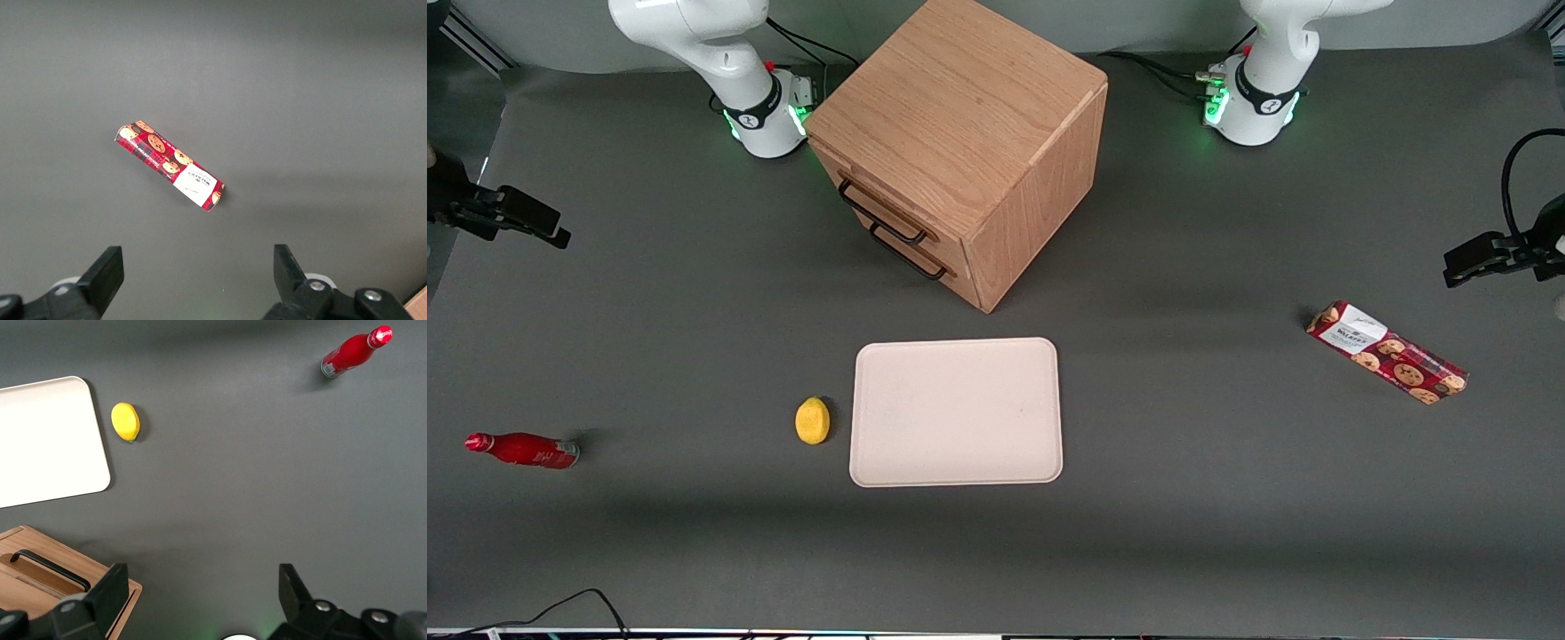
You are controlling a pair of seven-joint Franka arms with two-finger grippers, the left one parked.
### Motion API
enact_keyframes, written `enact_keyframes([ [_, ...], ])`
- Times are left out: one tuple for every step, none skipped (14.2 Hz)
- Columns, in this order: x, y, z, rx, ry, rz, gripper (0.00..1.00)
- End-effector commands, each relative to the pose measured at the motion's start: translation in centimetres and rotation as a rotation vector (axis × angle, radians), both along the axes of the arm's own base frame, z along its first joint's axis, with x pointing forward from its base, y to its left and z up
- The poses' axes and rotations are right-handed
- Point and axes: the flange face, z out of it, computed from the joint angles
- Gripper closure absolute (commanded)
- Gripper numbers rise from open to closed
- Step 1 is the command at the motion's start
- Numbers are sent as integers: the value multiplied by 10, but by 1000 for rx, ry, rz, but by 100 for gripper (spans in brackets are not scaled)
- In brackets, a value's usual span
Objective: Open upper drawer
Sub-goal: 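Move the right gripper toward the upper drawer's black handle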
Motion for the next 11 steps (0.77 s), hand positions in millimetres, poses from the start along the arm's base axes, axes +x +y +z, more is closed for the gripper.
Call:
enact_keyframes([
  [4,-1,5,-11,-11,-26,0],
  [4,-1,4,-11,-10,-26,0],
  [4,-1,4,-6,-10,-27,0],
  [5,2,4,-8,-11,-23,0],
  [4,6,4,-6,-10,-15,0],
  [4,11,0,3,-1,4,0],
  [3,21,-4,17,9,33,0],
  [2,40,-8,21,17,90,0],
  [2,50,-11,20,21,122,0],
  [1,60,-16,26,30,165,0],
  [0,72,-21,57,40,218,0],
])
